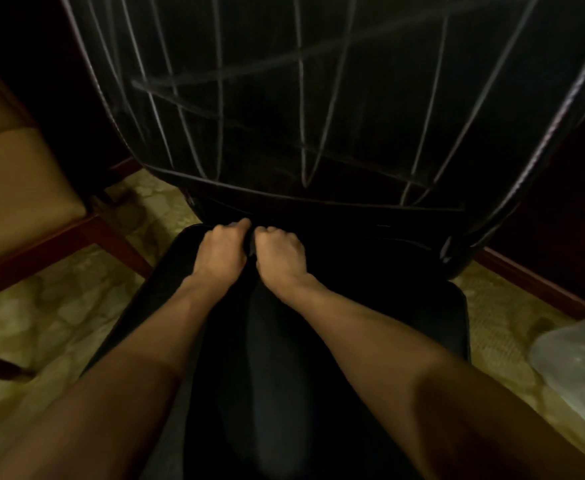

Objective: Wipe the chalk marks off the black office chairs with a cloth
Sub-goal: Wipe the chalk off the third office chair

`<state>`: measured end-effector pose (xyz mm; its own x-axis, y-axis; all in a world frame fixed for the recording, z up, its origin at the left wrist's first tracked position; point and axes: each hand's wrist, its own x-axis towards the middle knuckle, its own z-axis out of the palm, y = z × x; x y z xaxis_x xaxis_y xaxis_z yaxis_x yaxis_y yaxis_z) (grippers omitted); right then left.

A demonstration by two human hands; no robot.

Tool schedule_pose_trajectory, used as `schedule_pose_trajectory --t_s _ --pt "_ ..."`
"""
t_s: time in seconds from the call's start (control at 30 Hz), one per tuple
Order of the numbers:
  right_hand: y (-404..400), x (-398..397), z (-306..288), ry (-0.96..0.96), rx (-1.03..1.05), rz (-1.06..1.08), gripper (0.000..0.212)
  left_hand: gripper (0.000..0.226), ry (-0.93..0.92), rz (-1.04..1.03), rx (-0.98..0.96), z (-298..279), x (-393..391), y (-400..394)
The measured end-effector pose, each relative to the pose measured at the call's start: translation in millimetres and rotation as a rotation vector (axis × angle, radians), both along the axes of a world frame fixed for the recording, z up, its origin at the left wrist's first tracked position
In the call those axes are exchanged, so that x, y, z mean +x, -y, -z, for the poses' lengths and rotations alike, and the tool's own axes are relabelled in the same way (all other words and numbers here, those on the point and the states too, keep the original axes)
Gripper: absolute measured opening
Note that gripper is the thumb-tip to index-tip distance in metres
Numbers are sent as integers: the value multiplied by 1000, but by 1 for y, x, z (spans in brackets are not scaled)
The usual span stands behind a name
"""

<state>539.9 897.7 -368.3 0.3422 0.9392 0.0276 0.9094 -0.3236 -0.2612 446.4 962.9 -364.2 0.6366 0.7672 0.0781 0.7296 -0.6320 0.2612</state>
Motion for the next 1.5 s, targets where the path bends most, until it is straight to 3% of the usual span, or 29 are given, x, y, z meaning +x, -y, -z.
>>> schedule_pose_trajectory --t_s 0.27,0.37,0.5,0.67,0.8,1.0,1.13,1.3,1.5 --pt "111 80 -2 42 -69 -26 36 21 27 155 -64 8 70 89" --pt "172 112 6 65 8 2 34 35 75 267 -65 11 101 141" --pt "237 140 23 98 116 129 42 27 119 361 -126 10 131 194" --pt "278 157 44 -131 259 359 17 29 81 419 -116 3 164 234" --pt "276 140 47 -386 491 559 22 26 45 395 -116 1 169 234" --pt "322 79 57 -431 554 591 26 22 91 551 -166 8 116 262" --pt "368 19 56 -564 594 607 33 37 129 686 -158 13 55 297" --pt "347 42 62 -610 652 665 31 30 77 703 -76 22 84 281" --pt "249 147 65 -753 607 697 24 20 -68 415 22 4 188 229"
